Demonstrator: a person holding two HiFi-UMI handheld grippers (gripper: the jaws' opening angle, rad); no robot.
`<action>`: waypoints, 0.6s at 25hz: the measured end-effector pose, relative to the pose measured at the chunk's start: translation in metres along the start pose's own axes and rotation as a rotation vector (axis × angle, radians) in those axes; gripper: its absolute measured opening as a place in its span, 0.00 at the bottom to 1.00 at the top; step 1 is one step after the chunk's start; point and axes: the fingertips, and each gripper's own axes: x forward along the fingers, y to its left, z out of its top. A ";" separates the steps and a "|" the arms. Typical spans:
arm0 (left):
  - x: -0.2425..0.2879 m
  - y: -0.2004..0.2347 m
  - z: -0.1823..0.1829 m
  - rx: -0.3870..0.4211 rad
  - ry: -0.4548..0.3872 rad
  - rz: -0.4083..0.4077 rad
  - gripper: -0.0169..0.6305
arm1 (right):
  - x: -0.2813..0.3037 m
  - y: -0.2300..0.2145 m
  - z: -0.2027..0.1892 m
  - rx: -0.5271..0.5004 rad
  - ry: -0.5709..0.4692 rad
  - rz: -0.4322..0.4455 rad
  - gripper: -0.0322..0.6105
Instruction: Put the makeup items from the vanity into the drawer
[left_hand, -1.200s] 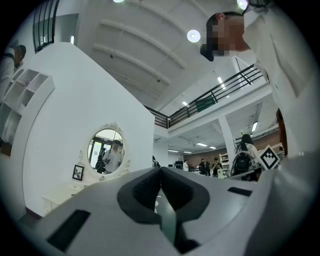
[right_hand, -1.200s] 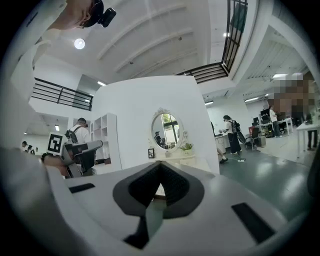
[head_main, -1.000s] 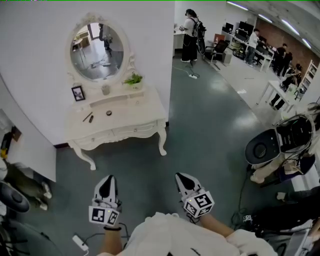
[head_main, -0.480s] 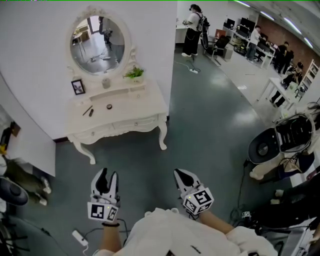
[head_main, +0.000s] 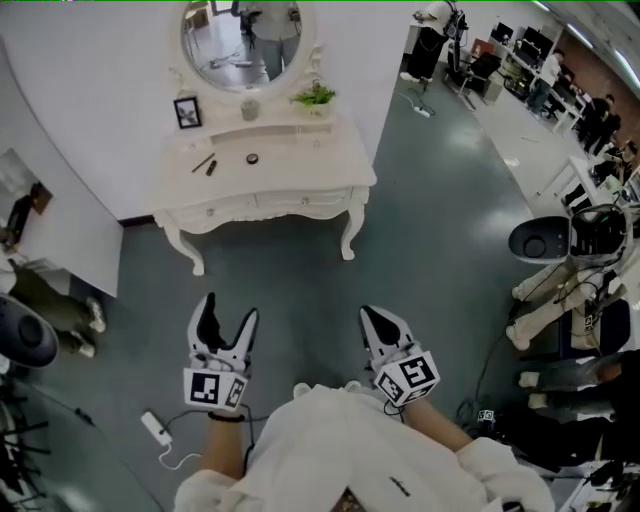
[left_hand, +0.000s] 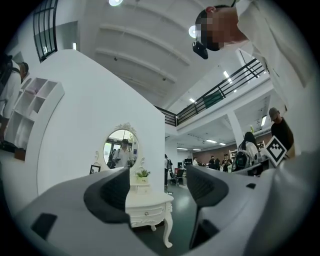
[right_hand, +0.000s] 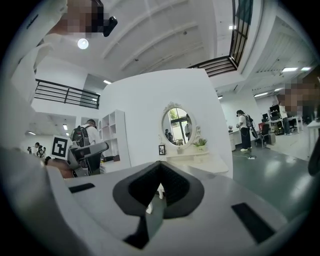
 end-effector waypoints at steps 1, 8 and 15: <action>0.000 0.005 -0.002 -0.004 0.002 0.002 0.55 | 0.006 0.005 -0.001 0.003 0.000 0.006 0.08; 0.007 0.023 -0.011 -0.025 0.024 -0.008 0.55 | 0.029 0.019 -0.004 -0.001 0.022 0.031 0.08; 0.039 0.023 -0.017 -0.010 0.042 -0.024 0.56 | 0.052 0.000 -0.005 0.023 0.026 0.047 0.08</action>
